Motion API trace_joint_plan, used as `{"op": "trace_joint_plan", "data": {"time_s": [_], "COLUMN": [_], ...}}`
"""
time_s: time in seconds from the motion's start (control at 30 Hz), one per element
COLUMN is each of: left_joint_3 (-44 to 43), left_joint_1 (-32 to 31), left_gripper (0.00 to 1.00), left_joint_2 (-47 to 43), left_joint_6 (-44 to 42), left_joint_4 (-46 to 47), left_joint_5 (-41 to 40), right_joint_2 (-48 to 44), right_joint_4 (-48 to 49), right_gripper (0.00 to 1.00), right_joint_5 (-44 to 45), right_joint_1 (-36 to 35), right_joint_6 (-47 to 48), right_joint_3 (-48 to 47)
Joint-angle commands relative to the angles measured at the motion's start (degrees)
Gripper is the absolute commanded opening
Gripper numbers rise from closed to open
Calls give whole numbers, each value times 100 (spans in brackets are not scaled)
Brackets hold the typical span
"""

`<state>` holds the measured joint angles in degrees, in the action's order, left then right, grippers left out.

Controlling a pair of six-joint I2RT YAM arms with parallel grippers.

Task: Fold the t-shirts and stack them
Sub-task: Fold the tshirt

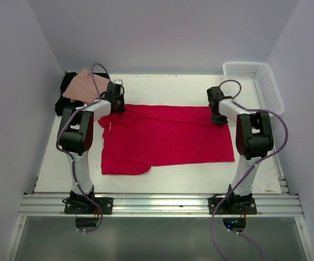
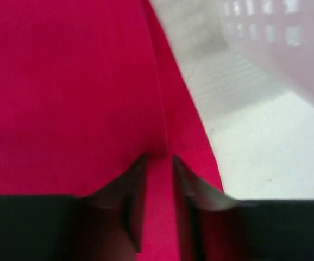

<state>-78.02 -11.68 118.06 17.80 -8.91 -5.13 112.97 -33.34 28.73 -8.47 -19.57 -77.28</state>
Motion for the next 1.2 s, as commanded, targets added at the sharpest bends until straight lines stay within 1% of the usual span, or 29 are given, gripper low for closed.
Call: {"op": "trace_joint_plan", "data": {"time_s": [0.0, 0.07, 0.13, 0.17, 0.2, 0.27, 0.3, 0.33, 0.37, 0.43, 0.47, 0.5, 0.57, 0.6, 0.63, 0.73, 0.83, 0.93, 1.03, 1.07, 1.13, 1.17], "left_joint_3": [155, 278, 375, 471, 524, 638, 656, 665, 665, 613, 543, 481, 454, 506, 637, 805, 955, 1191, 1359, 1412, 1526, 1561], "left_joint_1": [-36, -36, -45, -36, -36, -36, -36, -36, -45, -18, -10, 43, 113, 148, 227, 316, 368, 377, 377, 377, 377, 377], "left_gripper": [0, 0, 0, 0, 4, 14, 29, 38, 51, 57, 59, 60, 61, 61, 61, 63, 62, 59, 48, 41, 34, 29], "left_joint_2": [-282, -676, -985, -1291, -1442, -1854, -1979, -2067, -2181, -2200, -2173, -2069, -1945, -1936, -1945, -1971, -1962, -2015, -2050, -2059, -2059, -2059], "left_joint_6": [12, 91, 127, 136, 136, 118, 101, 66, 48, 30, 22, 48, 188, 232, 293, 355, 495, 741, 1118, 1198, 1444, 1541], "left_joint_4": [-463, -367, -270, -235, -191, -94, -76, -41, -41, -154, -207, -286, -436, -419, -323, -217, -182, -68, -67, -67, -85, -102], "left_joint_5": [99, 108, 82, 47, -32, -146, -234, -278, -348, -445, -454, -472, -420, -289, -226, -76, 73, 231, 249, 249, 214, 118], "right_joint_2": [-731, -1188, -1496, -1775, -1883, -2076, -2094, -2095, -2069, -1841, -1727, -1404, -1042, -875, -568, -215, -179, -327, -495, -565, -635, -653], "right_joint_4": [266, 416, 504, 539, 626, 688, 802, 838, 882, 996, 970, 970, 892, 804, 646, 302, 337, 477, 583, 609, 653, 662], "right_gripper": [35, 45, 45, 46, 47, 47, 47, 47, 47, 43, 42, 40, 35, 34, 34, 34, 35, 35, 35, 35, 35, 35], "right_joint_5": [-209, -210, -236, -349, -481, -981, -1271, -1674, -1913, -2282, -2789, -3055, -3713, -3830, -3875, -3717, -3717, -3673, -3603, -3585, -3533, -3515], "right_joint_1": [-330, -742, -1146, -1253, -1358, -1596, -1649, -1667, -1675, -1736, -1754, -1772, -1860, -1930, -2096, -2439, -2519, -2528, -2528, -2528, -2528, -2537], "right_joint_6": [155, 287, 305, 279, 252, 208, 191, 182, 173, 208, 243, 278, 313, 357, 479, 674, 630, 586, 577, 586, 577, 577], "right_joint_3": [203, 379, 467, 485, 494, 468, 442, 415, 380, 223, 126, 21, -436, -620, -988, -1578, -1633, -1370, -1053, -983, -781, -711]}}
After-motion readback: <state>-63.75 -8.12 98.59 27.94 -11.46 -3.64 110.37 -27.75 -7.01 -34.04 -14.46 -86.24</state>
